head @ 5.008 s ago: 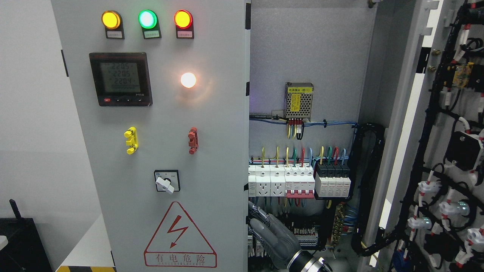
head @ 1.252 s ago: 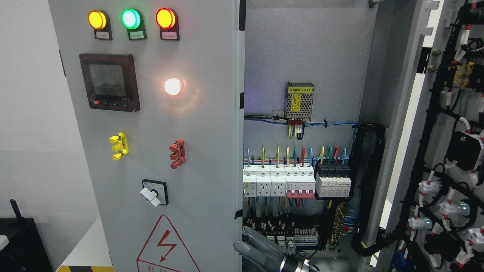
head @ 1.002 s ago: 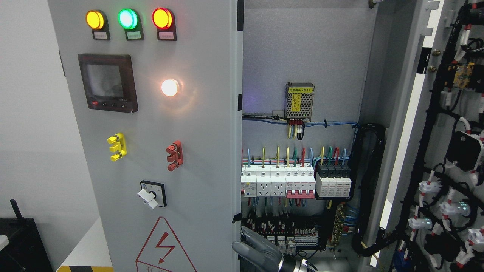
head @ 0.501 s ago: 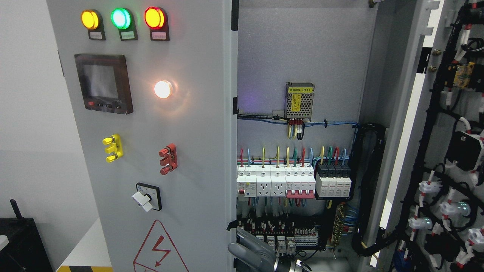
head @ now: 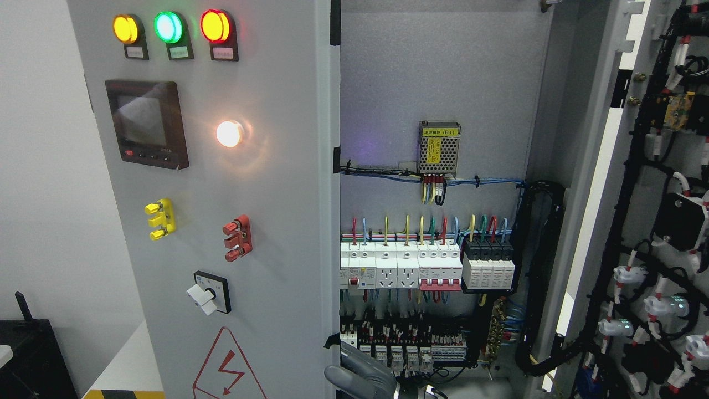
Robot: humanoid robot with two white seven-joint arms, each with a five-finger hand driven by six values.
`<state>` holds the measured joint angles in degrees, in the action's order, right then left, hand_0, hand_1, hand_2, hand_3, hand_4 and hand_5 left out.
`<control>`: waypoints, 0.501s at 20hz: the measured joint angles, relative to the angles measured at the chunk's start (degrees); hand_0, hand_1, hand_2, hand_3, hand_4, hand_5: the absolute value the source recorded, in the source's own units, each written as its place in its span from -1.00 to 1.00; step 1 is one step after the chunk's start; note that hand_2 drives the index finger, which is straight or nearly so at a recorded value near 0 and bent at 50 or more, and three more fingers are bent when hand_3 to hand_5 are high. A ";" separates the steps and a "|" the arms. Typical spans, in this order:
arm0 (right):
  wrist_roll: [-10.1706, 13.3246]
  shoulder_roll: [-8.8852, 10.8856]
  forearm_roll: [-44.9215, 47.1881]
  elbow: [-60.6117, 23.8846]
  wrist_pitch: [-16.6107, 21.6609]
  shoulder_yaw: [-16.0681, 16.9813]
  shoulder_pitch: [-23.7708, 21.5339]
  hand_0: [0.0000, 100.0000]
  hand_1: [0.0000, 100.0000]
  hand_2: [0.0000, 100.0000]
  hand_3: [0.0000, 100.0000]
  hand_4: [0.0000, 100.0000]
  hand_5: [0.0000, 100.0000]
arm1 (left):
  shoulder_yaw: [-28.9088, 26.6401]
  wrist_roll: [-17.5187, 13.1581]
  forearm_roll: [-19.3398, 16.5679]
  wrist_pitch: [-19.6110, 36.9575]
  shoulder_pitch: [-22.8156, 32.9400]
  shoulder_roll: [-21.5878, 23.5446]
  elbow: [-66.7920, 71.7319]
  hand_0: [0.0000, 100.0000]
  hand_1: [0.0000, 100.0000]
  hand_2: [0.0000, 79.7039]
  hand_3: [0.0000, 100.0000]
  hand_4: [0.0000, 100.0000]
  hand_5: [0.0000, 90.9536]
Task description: Open door with both hands
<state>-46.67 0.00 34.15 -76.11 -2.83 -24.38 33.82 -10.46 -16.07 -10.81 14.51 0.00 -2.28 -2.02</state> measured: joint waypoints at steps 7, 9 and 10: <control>-0.15 0.00 1.26 -0.84 -0.01 -1.01 -0.09 -0.76 -0.22 -1.00 -1.00 -1.00 -1.00 | -0.02 0.00 0.00 0.00 0.00 0.00 0.00 -0.76 -0.22 -1.00 -1.00 -1.00 -1.00; -0.14 0.00 1.78 -1.03 0.00 -1.27 -0.11 -0.76 -0.22 -1.00 -1.00 -1.00 -1.00 | -0.02 0.00 0.00 0.00 0.00 0.00 0.00 -0.76 -0.22 -1.00 -1.00 -1.00 -1.00; -0.14 0.00 1.98 -1.09 -0.01 -1.36 -0.11 -0.76 -0.22 -1.00 -1.00 -1.00 -1.00 | -0.01 0.00 0.00 0.00 0.00 0.00 0.00 -0.76 -0.22 -1.00 -1.00 -1.00 -1.00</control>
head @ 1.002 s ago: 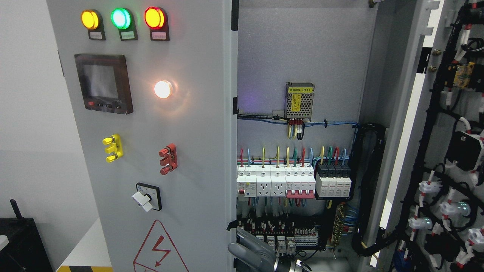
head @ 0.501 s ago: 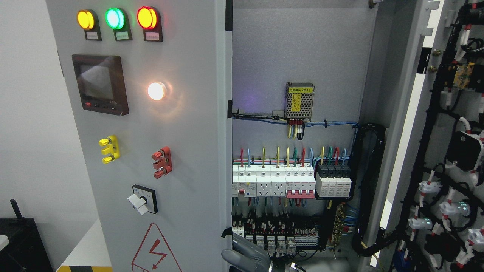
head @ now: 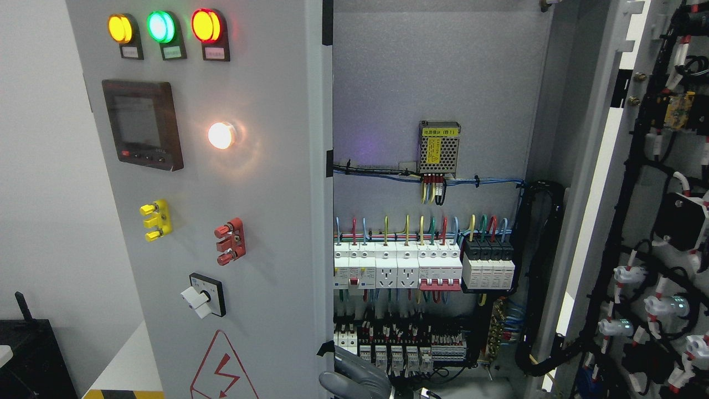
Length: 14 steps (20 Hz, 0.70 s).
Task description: Open door with both hands
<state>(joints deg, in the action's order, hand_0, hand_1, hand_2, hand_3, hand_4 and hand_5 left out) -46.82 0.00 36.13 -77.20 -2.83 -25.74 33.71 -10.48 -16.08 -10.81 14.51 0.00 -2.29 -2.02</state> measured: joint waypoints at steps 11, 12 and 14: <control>-0.25 0.00 0.88 -1.43 0.00 -0.90 -0.57 -0.76 -0.22 -1.00 -1.00 -1.00 -1.00 | 0.00 0.00 0.00 0.00 0.00 0.00 0.00 -0.76 -0.22 -1.00 -1.00 -1.00 -1.00; -0.15 0.00 0.91 -1.60 0.00 -1.00 -0.63 -0.76 -0.22 -1.00 -1.00 -1.00 -1.00 | 0.00 0.00 0.00 0.00 0.00 0.00 0.00 -0.76 -0.22 -1.00 -1.00 -1.00 -1.00; 0.38 0.00 0.96 -2.04 0.00 -1.23 -0.98 -0.76 -0.22 -1.00 -1.00 -1.00 -1.00 | 0.01 0.00 0.00 0.00 0.00 0.00 0.00 -0.76 -0.22 -1.00 -1.00 -1.00 -1.00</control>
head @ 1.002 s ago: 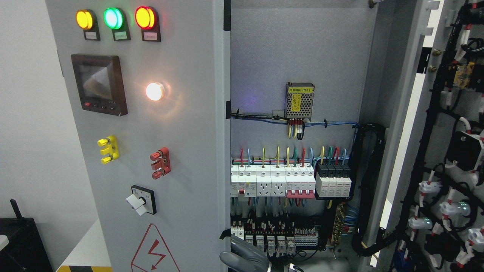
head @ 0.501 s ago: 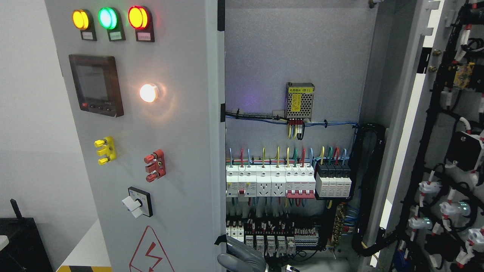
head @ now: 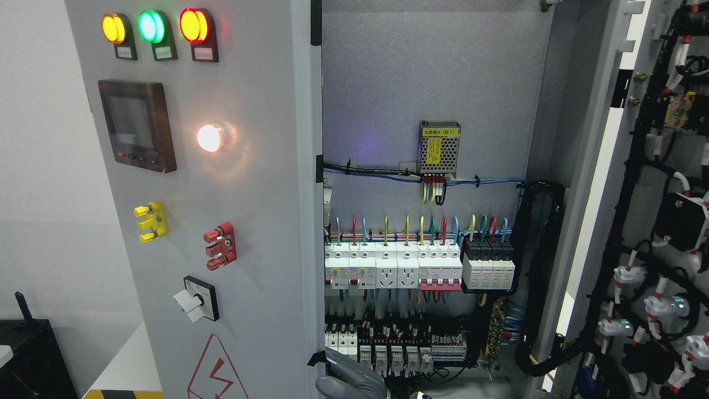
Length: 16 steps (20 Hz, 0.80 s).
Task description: Open door with both hands
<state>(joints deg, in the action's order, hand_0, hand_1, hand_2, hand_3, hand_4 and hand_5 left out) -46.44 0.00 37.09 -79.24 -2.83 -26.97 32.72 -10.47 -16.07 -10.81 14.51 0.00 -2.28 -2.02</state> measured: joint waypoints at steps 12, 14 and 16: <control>0.36 0.00 0.10 -3.31 0.00 -0.86 -2.63 -0.76 -0.22 -1.00 -1.00 -1.00 -1.00 | 0.00 0.00 0.00 0.00 0.00 0.00 0.00 -0.76 -0.22 -1.00 -1.00 -1.00 -1.00; 0.48 0.00 0.12 -3.81 0.00 -1.07 -3.00 -0.76 -0.22 -1.00 -1.00 -1.00 -1.00 | 0.00 0.00 0.00 0.00 0.00 0.00 0.00 -0.76 -0.22 -1.00 -1.00 -1.00 -1.00; 0.14 0.00 0.21 -4.28 0.00 -1.35 -3.30 -0.76 -0.22 -1.00 -1.00 -1.00 -1.00 | 0.00 0.00 -0.01 0.00 0.00 0.00 0.00 -0.76 -0.22 -1.00 -1.00 -1.00 -1.00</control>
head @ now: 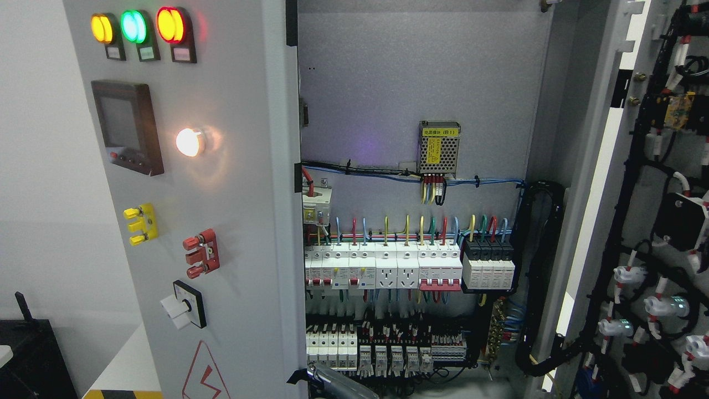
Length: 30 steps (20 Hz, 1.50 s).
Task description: Open door with both hands
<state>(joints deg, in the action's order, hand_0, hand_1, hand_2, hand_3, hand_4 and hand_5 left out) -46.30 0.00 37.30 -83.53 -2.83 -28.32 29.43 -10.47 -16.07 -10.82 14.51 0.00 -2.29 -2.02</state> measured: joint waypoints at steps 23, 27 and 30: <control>-0.09 0.00 1.46 -2.80 -0.93 -5.42 -0.91 -0.76 -0.22 -1.00 -1.00 -1.00 -1.00 | 0.00 0.00 0.00 0.00 0.00 0.00 0.00 -0.76 -0.22 -1.00 -1.00 -1.00 -1.00; 0.07 0.00 1.46 -3.17 -1.20 -6.16 -1.03 -0.76 -0.22 -1.00 -1.00 -1.00 -1.00 | 0.00 0.00 0.00 0.00 0.00 0.00 0.00 -0.76 -0.22 -1.00 -1.00 -1.00 -1.00; 0.80 0.00 1.43 -3.39 -1.28 -6.70 -1.28 -0.76 -0.22 -1.00 -1.00 -1.00 -1.00 | 0.00 0.00 0.00 0.00 0.00 0.00 0.00 -0.76 -0.22 -1.00 -1.00 -1.00 -1.00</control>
<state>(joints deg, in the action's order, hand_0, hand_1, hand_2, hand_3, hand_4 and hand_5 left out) -45.50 0.00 38.74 -86.92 -4.11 -35.02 28.15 -10.47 -16.07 -10.82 14.51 0.00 -2.29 -2.02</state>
